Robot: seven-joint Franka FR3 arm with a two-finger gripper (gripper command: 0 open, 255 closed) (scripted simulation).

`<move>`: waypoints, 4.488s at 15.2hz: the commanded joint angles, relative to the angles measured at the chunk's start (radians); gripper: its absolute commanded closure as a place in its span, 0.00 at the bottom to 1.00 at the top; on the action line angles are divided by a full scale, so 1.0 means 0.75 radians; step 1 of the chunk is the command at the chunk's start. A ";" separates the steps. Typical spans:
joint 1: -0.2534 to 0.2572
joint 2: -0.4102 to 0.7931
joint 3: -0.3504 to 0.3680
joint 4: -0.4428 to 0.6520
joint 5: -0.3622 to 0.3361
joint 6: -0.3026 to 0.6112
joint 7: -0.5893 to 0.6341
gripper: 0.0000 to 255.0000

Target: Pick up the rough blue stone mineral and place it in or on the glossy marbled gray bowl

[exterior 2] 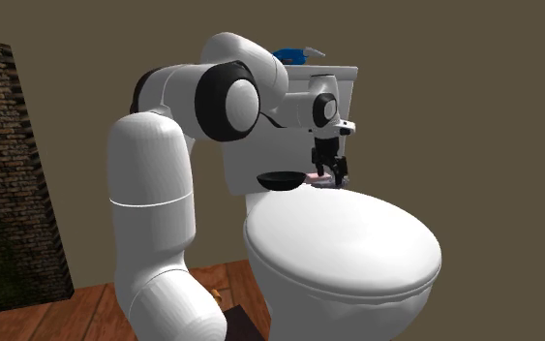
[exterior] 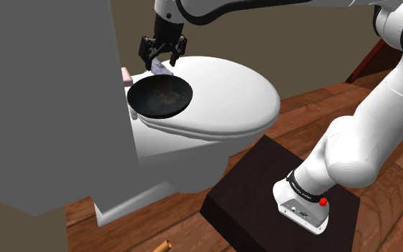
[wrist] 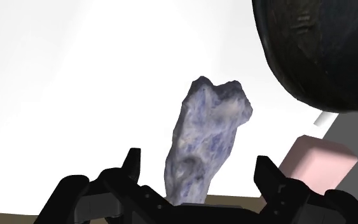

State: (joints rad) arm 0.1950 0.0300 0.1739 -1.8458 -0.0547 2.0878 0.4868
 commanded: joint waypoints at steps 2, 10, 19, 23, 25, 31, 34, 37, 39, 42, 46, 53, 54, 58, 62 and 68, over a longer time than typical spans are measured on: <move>0.002 0.018 0.001 -0.024 -0.007 0.045 0.007 0.00; 0.002 0.018 0.001 -0.024 -0.007 0.044 0.007 0.00; 0.002 0.018 0.001 -0.024 -0.007 0.044 0.007 1.00; 0.002 0.011 0.001 0.021 -0.004 -0.008 0.004 1.00; 0.002 0.008 0.001 0.053 -0.002 -0.043 0.001 1.00; 0.002 0.005 0.002 0.157 0.001 -0.150 -0.004 1.00; 0.003 0.008 0.003 0.215 0.001 -0.204 -0.006 1.00; 0.004 0.014 0.003 0.276 0.001 -0.259 -0.008 1.00; 0.004 0.020 0.004 0.319 0.000 -0.297 -0.008 1.00; 0.006 0.031 0.005 0.387 -0.001 -0.354 -0.009 1.00; 0.018 0.011 0.016 0.418 -0.003 -0.405 0.013 1.00; 0.099 -0.190 0.100 0.193 0.008 -0.386 0.180 1.00; 0.111 -0.214 0.114 0.168 0.011 -0.387 0.206 1.00; 0.154 -0.292 0.170 0.094 0.022 -0.394 0.302 1.00; 0.155 -0.307 0.169 0.007 0.025 -0.320 0.304 1.00; 0.157 -0.320 0.170 -0.114 0.027 -0.212 0.310 1.00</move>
State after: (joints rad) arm 0.3121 -0.2118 0.2998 -1.9186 -0.0332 1.9134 0.7163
